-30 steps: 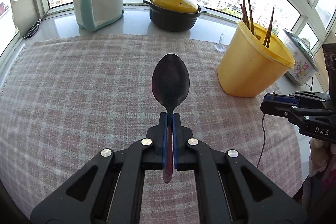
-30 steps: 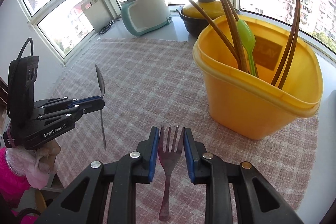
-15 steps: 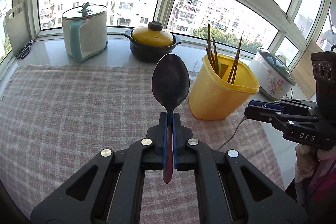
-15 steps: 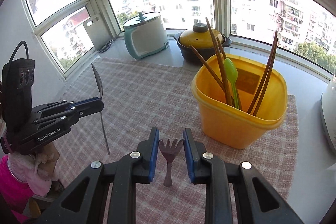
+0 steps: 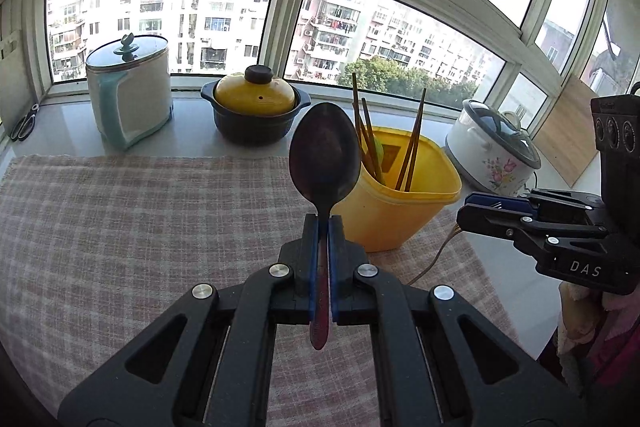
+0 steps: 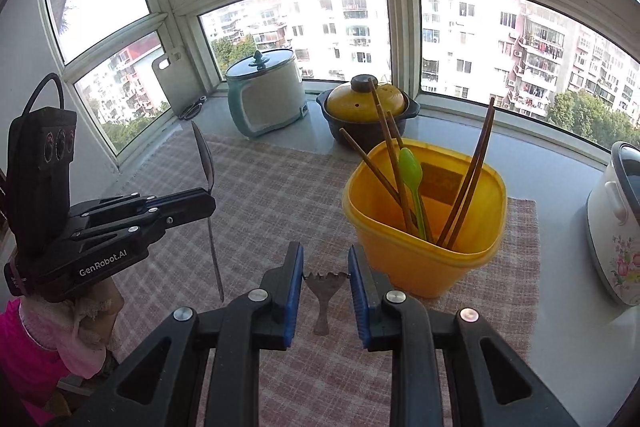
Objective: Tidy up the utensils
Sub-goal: 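Lift the spoon and fork and carry them toward the yellow container, then lower the spoon and fork into the yellow container and open both tools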
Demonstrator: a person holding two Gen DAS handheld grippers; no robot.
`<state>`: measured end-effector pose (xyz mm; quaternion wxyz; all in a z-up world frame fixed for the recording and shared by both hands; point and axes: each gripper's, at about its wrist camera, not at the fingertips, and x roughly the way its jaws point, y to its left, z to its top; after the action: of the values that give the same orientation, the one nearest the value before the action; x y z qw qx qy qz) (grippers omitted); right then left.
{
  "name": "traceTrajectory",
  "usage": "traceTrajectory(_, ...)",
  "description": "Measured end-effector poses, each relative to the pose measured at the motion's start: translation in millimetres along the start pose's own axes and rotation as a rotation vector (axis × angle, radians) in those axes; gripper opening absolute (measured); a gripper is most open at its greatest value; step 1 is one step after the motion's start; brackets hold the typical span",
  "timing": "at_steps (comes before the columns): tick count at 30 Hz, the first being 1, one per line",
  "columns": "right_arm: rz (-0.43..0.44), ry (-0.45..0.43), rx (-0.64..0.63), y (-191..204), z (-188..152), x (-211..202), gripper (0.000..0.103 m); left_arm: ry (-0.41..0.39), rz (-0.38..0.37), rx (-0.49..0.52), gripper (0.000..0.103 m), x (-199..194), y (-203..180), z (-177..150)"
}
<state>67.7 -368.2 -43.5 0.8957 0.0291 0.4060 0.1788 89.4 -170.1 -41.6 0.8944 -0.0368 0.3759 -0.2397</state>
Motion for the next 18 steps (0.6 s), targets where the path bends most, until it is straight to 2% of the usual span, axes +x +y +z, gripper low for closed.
traceTrajectory(18, -0.010, -0.112, -0.018, -7, 45, -68, 0.022, -0.115, -0.084, 0.048, 0.002, -5, -40, 59)
